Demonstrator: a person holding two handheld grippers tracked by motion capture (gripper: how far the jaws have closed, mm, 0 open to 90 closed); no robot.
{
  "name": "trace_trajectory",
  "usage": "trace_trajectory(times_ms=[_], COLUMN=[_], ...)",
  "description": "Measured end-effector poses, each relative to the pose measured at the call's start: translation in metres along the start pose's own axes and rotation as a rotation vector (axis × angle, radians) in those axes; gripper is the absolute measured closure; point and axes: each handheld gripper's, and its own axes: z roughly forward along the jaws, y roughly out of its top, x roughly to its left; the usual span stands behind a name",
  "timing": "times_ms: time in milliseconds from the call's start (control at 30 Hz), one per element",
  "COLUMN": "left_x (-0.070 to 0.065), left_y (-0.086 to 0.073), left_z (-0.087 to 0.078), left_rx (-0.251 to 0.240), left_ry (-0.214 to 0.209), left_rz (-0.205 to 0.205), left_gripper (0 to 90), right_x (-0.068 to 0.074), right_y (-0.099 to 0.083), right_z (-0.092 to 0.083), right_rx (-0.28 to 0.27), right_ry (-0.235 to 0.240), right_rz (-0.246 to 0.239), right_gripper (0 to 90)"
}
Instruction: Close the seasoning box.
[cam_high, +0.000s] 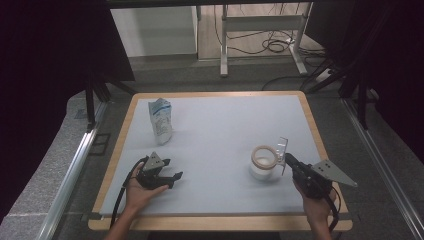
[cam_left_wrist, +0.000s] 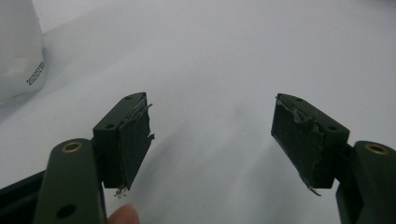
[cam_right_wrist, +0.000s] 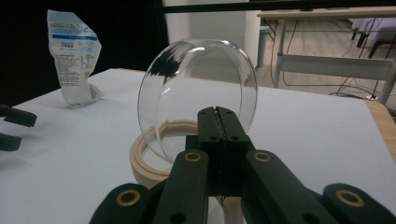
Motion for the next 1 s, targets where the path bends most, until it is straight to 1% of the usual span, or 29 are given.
trace_trajectory(times_ms=[33,100,167,200,233,267,333,400,633,733,867,933,1000], left_x=[0.000,0.000,-0.001,-0.001,-0.001,-0.002,-0.002,-0.002,-0.002,-0.002,-0.002,-0.002,-0.001], left_y=[0.000,0.000,0.000,0.000,0.000,0.000,0.000,0.000,0.000,0.000,0.000,0.000,-0.001], left_z=[0.001,0.002,0.003,0.003,0.003,0.003,0.002,0.002,0.002,0.003,0.001,0.000,0.000], left_rx=[-0.002,0.001,0.006,0.007,0.007,0.007,0.004,0.003,0.004,0.004,0.004,0.001,-0.003], left_ry=[-0.002,-0.008,-0.007,-0.007,-0.007,-0.006,-0.005,-0.006,-0.007,-0.008,-0.007,-0.004,-0.004], left_rz=[-0.004,-0.008,-0.002,0.001,0.001,0.004,0.000,-0.001,0.000,-0.002,-0.002,-0.002,-0.011], left_gripper=[28.4,28.4,28.4,28.4,28.3,28.4,28.4,28.4,28.5,28.5,28.5,28.4,28.4], right_x=[0.003,0.009,0.016,0.020,0.020,0.026,0.029,0.030,0.029,0.027,0.021,0.017,0.011], right_y=[0.001,0.001,0.000,0.000,0.000,0.005,0.006,0.007,0.007,0.007,0.009,0.009,0.010], right_z=[0.007,0.022,0.035,0.040,0.040,0.043,0.044,0.045,0.045,0.044,0.039,0.036,0.032], right_rx=[0.013,0.056,0.091,0.084,0.084,0.112,0.123,0.125,0.128,0.129,0.114,0.102,0.089], right_ry=[0.008,0.027,0.042,0.058,0.058,0.044,0.034,0.045,0.057,0.054,0.050,0.046,0.039], right_rz=[0.004,0.003,-0.016,-0.027,-0.027,-0.067,-0.090,-0.089,-0.080,-0.076,-0.059,-0.052,-0.040], right_gripper=[90.0,90.0,90.0,90.0,90.0,90.0,90.0,90.0,90.0,90.0,90.0,90.0,90.0])
